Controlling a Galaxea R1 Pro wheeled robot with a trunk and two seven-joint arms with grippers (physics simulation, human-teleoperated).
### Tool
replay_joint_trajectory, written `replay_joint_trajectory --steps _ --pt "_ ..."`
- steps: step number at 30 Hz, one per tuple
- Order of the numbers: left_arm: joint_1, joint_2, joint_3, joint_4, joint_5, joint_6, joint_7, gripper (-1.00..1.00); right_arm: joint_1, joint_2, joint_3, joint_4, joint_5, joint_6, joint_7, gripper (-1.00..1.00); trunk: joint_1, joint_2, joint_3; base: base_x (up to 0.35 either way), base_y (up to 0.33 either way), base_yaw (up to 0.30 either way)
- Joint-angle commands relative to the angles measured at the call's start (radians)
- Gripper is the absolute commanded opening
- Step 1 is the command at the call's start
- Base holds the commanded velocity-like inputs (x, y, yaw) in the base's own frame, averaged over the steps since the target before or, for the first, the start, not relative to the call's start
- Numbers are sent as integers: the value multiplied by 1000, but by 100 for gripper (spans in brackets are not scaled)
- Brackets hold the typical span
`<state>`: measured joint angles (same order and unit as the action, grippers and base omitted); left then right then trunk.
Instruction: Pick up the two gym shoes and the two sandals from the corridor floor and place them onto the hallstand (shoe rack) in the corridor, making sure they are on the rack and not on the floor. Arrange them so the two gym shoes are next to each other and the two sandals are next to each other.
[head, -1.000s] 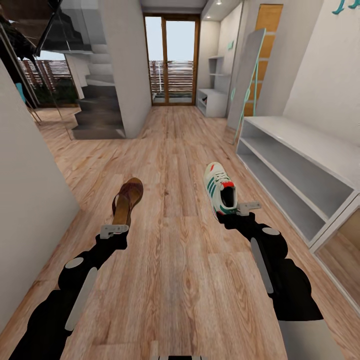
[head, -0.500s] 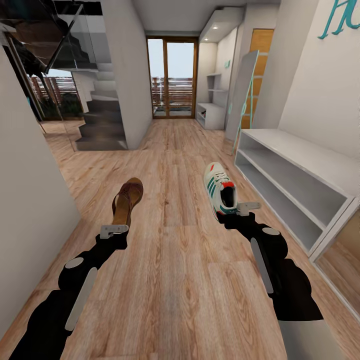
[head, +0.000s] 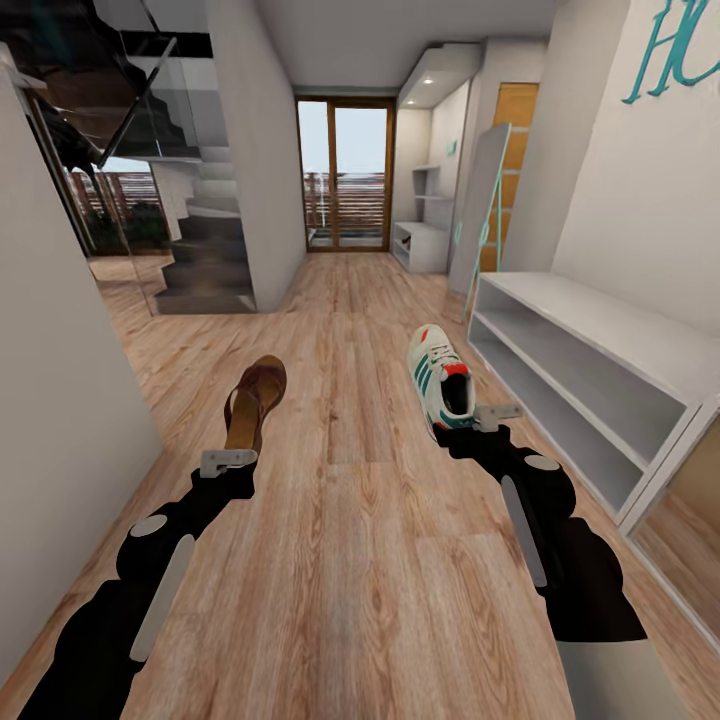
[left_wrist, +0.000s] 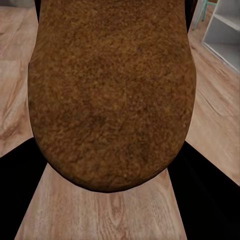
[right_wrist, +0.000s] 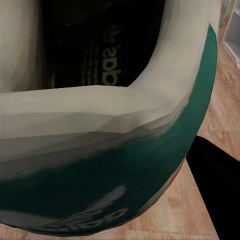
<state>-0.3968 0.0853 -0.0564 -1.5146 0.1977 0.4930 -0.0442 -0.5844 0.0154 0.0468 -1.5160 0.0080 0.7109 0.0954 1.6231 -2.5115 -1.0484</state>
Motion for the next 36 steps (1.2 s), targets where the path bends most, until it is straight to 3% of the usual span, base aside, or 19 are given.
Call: replay_joint_trajectory --steps 1,17,36 --pt "-1 1 0 -1 5 5 0 -100 0 0 -1 -1 1 5 3 -100 0 0 1 0 0 0" --pt "0 0 0 0 5 5 -1 -100 -1 1 -1 -1 0 5 3 -100 0 0 27 10 0 0" --pt "2 -1 1 2 5 5 0 -100 0 0 -1 -1 -2 4 3 -100 0 0 58 325 0 0"
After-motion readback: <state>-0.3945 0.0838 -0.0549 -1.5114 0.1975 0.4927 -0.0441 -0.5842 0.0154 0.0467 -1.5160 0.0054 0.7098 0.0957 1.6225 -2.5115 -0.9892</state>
